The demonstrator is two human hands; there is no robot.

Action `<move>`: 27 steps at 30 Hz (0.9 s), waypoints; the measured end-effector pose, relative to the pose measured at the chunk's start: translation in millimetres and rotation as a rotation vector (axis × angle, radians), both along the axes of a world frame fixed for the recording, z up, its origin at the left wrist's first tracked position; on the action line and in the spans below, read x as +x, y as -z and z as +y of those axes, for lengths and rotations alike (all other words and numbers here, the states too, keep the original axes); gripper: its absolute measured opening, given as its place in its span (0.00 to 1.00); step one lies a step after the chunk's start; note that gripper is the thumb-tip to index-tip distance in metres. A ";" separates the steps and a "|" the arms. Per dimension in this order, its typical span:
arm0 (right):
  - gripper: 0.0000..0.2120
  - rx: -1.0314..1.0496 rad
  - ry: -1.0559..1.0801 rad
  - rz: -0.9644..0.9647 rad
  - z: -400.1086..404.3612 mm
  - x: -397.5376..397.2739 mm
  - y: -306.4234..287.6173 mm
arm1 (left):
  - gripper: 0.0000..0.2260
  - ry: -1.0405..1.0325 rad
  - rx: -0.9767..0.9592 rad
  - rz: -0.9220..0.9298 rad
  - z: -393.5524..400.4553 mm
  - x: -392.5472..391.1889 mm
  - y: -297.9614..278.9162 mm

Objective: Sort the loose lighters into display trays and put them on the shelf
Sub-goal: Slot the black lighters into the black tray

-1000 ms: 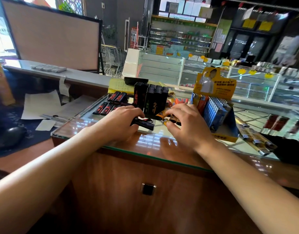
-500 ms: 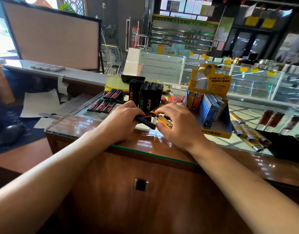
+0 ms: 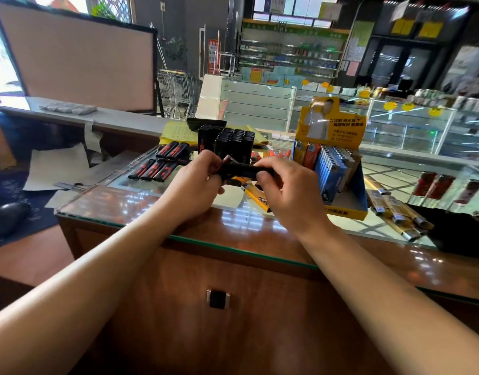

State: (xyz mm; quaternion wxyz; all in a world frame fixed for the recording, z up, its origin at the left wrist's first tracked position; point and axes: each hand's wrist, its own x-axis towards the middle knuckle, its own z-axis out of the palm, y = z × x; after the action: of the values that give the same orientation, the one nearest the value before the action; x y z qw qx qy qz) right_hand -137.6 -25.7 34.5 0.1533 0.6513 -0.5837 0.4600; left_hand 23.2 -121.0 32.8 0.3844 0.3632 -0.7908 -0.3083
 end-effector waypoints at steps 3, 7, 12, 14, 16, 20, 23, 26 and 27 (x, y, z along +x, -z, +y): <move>0.07 -0.015 0.015 -0.124 0.1 -2.6 -0.4 | 0.09 0.028 0.180 0.256 -1.8 5.4 -0.7; 0.08 0.044 -0.002 -0.200 -0.5 -2.4 -0.1 | 0.07 0.053 0.209 0.373 6.7 8.9 -6.0; 0.05 0.112 -0.056 -0.219 2.5 3.4 0.0 | 0.04 0.065 0.188 0.403 9.8 10.2 -5.4; 0.04 0.146 -0.072 -0.216 4.3 6.1 -0.8 | 0.04 0.073 0.181 0.433 10.6 10.7 -4.9; 0.03 0.195 -0.095 -0.206 5.0 8.0 -1.0 | 0.04 0.083 0.177 0.453 11.7 11.4 -5.1; 0.07 0.244 -0.125 -0.159 4.3 11.0 -2.3 | 0.02 0.109 0.172 0.453 14.4 12.6 -6.9; 0.16 0.190 -0.168 -0.190 1.5 14.3 -10.2 | 0.01 0.124 0.146 0.411 15.8 11.8 -10.9; 0.23 0.156 -0.183 -0.104 -9.0 16.8 -17.9 | 0.04 0.146 0.151 0.396 10.0 8.4 -16.5; 0.23 0.152 -0.177 -0.089 -14.0 17.4 -20.1 | 0.05 0.149 0.169 0.405 6.1 6.8 -18.8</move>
State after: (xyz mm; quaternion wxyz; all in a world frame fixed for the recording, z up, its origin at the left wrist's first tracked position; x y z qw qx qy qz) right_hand -120.2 -39.7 54.5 0.0359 0.6890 -0.5633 0.4547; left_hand 30.1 -114.9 51.6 0.4799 0.2653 -0.6934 -0.4674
